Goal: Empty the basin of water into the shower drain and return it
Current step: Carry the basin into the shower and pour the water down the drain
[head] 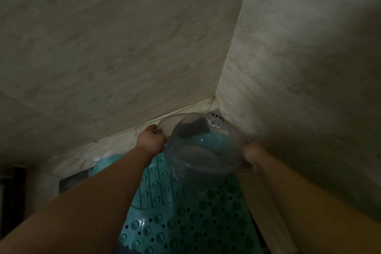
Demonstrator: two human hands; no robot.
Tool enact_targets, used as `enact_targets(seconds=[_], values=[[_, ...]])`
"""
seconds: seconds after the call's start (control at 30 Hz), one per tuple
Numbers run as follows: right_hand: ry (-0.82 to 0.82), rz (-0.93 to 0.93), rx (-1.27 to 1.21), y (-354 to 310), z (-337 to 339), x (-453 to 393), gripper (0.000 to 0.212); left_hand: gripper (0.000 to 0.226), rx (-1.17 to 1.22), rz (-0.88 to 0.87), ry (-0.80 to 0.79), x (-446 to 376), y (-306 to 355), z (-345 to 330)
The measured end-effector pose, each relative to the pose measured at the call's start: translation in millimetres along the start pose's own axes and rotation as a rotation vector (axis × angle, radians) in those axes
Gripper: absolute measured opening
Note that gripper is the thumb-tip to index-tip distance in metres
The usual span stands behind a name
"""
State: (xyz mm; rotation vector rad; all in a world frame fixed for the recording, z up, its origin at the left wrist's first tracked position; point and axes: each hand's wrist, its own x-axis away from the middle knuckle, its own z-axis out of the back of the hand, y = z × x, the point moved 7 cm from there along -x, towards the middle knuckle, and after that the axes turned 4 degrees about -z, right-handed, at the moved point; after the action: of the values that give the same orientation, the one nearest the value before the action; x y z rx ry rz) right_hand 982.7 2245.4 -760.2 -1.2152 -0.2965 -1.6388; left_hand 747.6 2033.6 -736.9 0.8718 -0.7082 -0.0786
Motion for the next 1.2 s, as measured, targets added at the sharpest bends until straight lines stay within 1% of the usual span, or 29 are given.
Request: enact_targets(seconds=[0.1,0.17,0.23,0.27,0.37,0.5,0.57,0.77,0.93,1.1,1.2], values=[[-0.034,-0.024,0.020,1.6,-0.7,1.8,0.023,0.063,0.039,0.008,0.000,0.8,-0.3,-0.8],[-0.040,0.009,0.039,-0.3,-0.4,3.3,0.023,0.062,0.043,0.003,-0.006,1.5,0.3,-1.4],[-0.013,0.058,0.028,-2.4,2.1,2.6,0.034,0.062,0.052,0.001,-0.010,1.8,0.8,-1.6],[-0.006,0.062,0.018,-2.0,2.7,2.6,0.036,0.063,0.057,0.001,-0.010,2.1,0.8,-1.6],[-0.016,0.052,0.024,0.3,1.2,-0.2,0.024,0.063,0.055,-0.006,-0.010,2.7,1.5,-1.1],[-0.013,0.046,0.067,0.0,0.8,0.3,0.027,0.064,0.056,-0.019,-0.022,3.1,2.8,-1.8],[-0.012,0.031,0.067,1.6,2.0,0.7,0.030,0.063,0.064,-0.021,-0.026,3.4,3.6,-3.3],[-0.058,0.004,0.028,2.1,-0.7,3.5,0.030,0.062,0.066,-0.014,-0.007,2.5,4.3,-3.9],[-0.050,0.006,0.063,1.3,0.3,1.4,0.027,0.062,0.058,-0.003,-0.003,2.4,3.4,-3.1],[-0.053,-0.002,-0.003,0.8,1.1,-1.5,0.016,0.064,0.007,-0.009,0.007,2.3,5.7,-1.7],[-0.044,0.005,-0.001,0.7,2.5,-4.6,0.022,0.064,0.028,0.000,0.003,1.4,5.3,-3.2]])
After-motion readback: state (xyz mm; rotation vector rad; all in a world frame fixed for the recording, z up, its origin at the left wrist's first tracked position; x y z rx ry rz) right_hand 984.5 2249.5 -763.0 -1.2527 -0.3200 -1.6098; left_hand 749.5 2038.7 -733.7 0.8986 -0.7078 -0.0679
